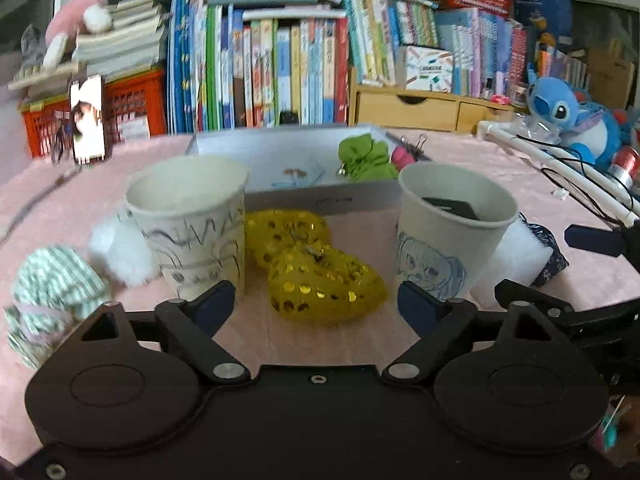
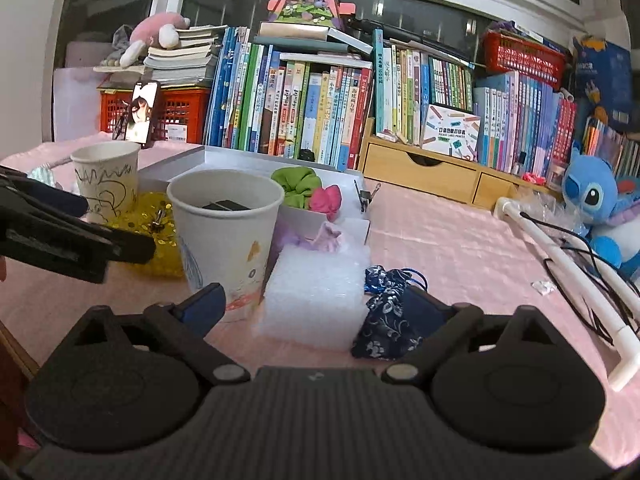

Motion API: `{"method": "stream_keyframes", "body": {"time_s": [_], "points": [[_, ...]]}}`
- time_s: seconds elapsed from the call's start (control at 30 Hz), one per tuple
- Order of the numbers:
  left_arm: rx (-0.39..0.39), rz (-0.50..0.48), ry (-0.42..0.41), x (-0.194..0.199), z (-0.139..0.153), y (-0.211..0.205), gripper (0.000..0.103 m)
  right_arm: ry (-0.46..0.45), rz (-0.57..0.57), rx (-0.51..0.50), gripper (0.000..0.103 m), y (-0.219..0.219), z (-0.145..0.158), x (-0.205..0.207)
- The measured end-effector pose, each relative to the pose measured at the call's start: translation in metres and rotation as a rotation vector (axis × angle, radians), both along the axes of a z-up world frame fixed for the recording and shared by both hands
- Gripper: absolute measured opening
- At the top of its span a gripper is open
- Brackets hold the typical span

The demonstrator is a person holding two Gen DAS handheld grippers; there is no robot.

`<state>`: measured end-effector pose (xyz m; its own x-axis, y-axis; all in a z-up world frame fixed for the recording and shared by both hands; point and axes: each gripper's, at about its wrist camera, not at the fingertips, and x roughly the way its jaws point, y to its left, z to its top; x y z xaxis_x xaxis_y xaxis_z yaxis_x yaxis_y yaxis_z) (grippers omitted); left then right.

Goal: Organize soft objects
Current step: 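Grasp the yellow sequin bow with the left tool while the right tool grasps the white foam block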

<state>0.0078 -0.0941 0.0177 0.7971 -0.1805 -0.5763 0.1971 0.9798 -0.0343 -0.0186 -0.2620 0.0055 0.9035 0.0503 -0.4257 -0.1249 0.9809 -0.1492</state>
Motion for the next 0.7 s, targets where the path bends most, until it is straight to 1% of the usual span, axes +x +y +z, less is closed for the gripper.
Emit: {"method": "stream_keyframes", "body": {"time_s": [0.13, 0.17, 0.3, 0.33, 0.37, 0.4, 0.47, 0.57, 0.7], "points": [[-0.051, 0.041, 0.025, 0.008, -0.005, 0.005, 0.08, 0.0, -0.002, -0.017, 0.092, 0.003, -0.004, 0.003], [-0.061, 0.05, 0.028, 0.01, -0.006, 0.006, 0.078, 0.0, -0.002, -0.023, 0.091, 0.003, -0.005, 0.004], [-0.098, 0.071, 0.035, 0.015, -0.007, 0.009, 0.066, -0.003, 0.001, -0.04, 0.087, 0.003, -0.008, 0.007], [-0.104, 0.073, 0.039, 0.017, -0.006, 0.009, 0.065, -0.003, 0.003, -0.041, 0.086, 0.004, -0.008, 0.007], [-0.109, 0.071, 0.044, 0.018, -0.007, 0.009, 0.061, -0.002, 0.006, -0.041, 0.085, 0.004, -0.008, 0.008], [-0.116, 0.064, 0.05, 0.019, -0.007, 0.009, 0.055, -0.001, 0.007, -0.041, 0.084, 0.004, -0.009, 0.009], [-0.119, 0.058, 0.056, 0.018, -0.007, 0.008, 0.05, 0.005, 0.008, -0.043, 0.082, 0.004, -0.009, 0.011], [-0.098, 0.046, 0.043, 0.016, -0.006, 0.005, 0.044, 0.016, 0.007, -0.041, 0.079, 0.003, -0.011, 0.013], [-0.084, 0.03, 0.038, 0.01, -0.003, 0.003, 0.041, 0.023, 0.003, -0.032, 0.074, 0.001, -0.011, 0.012]]}}
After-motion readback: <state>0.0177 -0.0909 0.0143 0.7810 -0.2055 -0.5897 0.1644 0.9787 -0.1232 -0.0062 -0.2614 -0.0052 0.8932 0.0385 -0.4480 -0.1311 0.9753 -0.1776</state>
